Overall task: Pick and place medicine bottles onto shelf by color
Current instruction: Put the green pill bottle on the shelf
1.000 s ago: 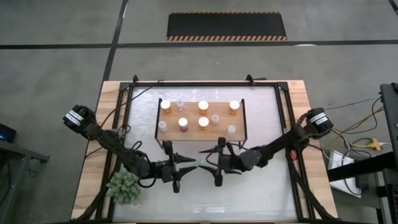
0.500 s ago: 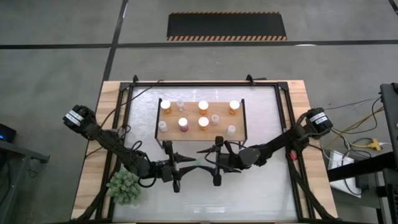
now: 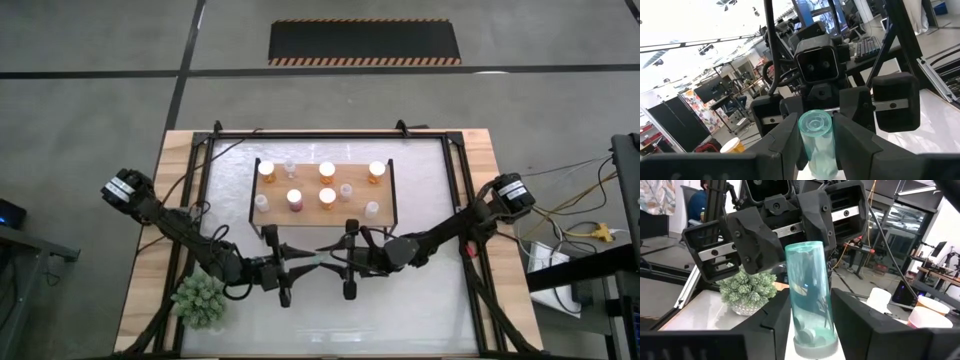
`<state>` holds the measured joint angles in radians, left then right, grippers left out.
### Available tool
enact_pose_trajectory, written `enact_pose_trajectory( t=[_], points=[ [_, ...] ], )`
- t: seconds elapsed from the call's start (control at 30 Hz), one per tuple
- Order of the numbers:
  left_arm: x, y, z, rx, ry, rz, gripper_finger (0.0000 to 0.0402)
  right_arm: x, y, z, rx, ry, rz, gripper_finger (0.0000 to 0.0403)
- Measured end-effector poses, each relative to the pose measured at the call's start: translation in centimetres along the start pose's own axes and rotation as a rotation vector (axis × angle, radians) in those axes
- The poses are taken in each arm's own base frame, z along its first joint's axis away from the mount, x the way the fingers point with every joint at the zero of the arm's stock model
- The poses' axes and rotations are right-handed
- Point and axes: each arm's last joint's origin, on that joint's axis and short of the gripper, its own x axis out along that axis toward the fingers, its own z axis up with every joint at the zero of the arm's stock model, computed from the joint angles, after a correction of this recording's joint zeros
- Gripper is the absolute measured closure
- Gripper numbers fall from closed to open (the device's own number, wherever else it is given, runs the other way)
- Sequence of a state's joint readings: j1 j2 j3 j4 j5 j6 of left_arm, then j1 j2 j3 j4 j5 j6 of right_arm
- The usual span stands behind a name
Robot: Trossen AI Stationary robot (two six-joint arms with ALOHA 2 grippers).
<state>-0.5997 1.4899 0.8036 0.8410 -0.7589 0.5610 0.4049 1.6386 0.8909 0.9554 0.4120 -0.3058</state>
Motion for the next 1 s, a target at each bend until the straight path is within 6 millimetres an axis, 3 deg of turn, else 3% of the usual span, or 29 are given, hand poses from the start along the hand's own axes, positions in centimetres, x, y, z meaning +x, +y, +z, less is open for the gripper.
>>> enact_pose_trajectory(
  t=[0.27, 0.57, 0.77, 1.0],
  points=[
    [0.1, 0.1, 0.0, -0.004, -0.003, 0.006, 0.0297, 0.0, 0.0, 0.0, -0.005, -0.001, 0.001, 0.0283],
    [0.0, 0.1, -0.2, -0.001, 0.002, 0.004, 0.0297, -0.1, 0.0, -0.2, -0.032, 0.056, 0.009, 0.0331],
    [0.0, 0.0, -0.3, 0.004, 0.007, 0.001, 0.0297, -0.3, -0.2, 0.2, -0.034, 0.072, 0.014, 0.0332],
    [-0.6, -0.2, 0.0, -0.001, 0.016, -0.002, 0.0297, -1.8, 0.0, 0.0, -0.254, 0.28, -0.008, 0.0331]
  ],
)
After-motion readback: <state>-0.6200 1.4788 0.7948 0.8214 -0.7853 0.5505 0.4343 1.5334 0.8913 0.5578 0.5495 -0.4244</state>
